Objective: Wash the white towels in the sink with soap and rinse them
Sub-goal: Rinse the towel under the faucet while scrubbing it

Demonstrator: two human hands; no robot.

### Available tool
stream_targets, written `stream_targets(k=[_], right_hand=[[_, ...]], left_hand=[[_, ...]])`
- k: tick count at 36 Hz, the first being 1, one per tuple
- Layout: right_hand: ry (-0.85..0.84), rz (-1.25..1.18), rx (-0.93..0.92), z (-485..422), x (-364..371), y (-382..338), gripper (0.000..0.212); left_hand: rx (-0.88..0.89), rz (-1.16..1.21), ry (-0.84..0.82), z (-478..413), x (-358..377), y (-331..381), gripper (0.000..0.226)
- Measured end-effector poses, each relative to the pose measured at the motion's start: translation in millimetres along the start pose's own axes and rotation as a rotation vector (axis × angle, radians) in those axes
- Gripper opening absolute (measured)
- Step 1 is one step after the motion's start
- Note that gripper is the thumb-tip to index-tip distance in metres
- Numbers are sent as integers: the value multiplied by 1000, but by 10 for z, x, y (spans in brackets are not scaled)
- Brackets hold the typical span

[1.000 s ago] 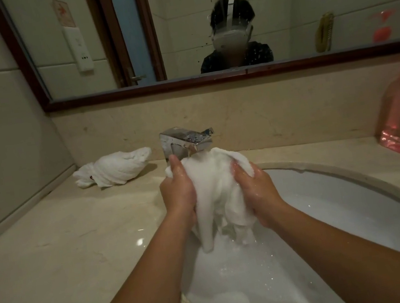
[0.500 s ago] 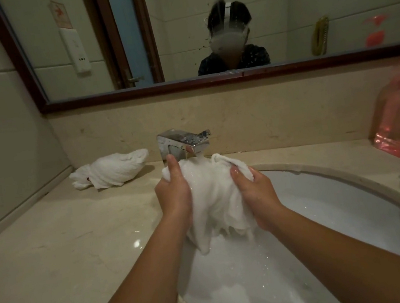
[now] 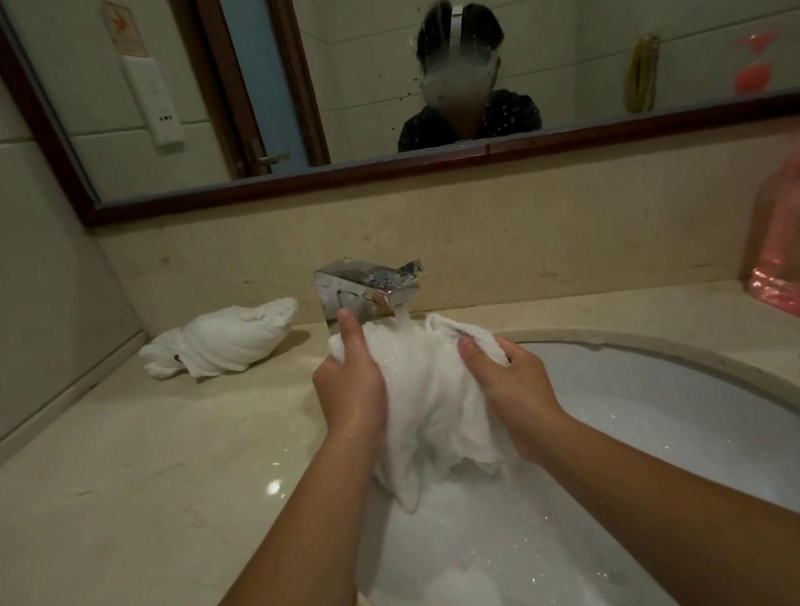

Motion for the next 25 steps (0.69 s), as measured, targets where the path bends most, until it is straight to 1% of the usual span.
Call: stream_targets(k=[3,4,5,7,8,9,10,11,13,15,17,18,20,23,24,25], right_hand=[[13,28,-13,5,-16,-14,13],[21,57,-14,7,-17,-19,17],[29,107,-25,1,-14,-27,21],[62,326,-49,-46,-12,-25,30],[89,471,-45,-56,-16,-30,39],[121,583,-48,-54,-15,-43,46],[137,637,-71,-25,10,-88,49],[115,638,-117,6,81,-138,50],[2,534,-205,70,291,-182,53],[-93,405,-189,170,447,-170,67],[-117,303,-168,236,490,-193,83],[-128,241,-166,247,496,-214,84],[-138,146,-135,248,482,-216,77],[-87,113,-108,163,397,-163,54],[-66,119,-72,124,357,-109,51],[-46,117,-21,80,312,-42,52]], left_hand=[[1,-18,-33,-1,46,-2,66],[0,-26,-51,-7,66,-16,66],[-27,-18,-76,-8,96,-50,75],[-94,35,-130,-46,163,-180,103],[-140,74,-162,-75,211,-277,108],[-177,118,-201,-59,271,-338,104],[-201,160,-243,-6,325,-336,95],[-220,196,-285,62,380,-297,88],[-233,246,-370,152,486,-239,88],[-208,268,-436,190,544,-186,94],[-183,283,-482,220,553,-155,99],[-176,284,-503,239,558,-154,101],[-158,260,-564,299,592,-152,103],[-159,215,-650,327,652,-197,102],[-146,200,-659,320,650,-189,103],[-133,195,-645,292,639,-173,103]])
Point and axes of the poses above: each hand's wrist, its own z-axis away from the middle knuckle, its own x-axis out of the palm, y = z × x, the point moved 10 cm from there along -z, towards the middle knuckle, and after that the axes turned 1 degree about -z, right-handed, at the moved point
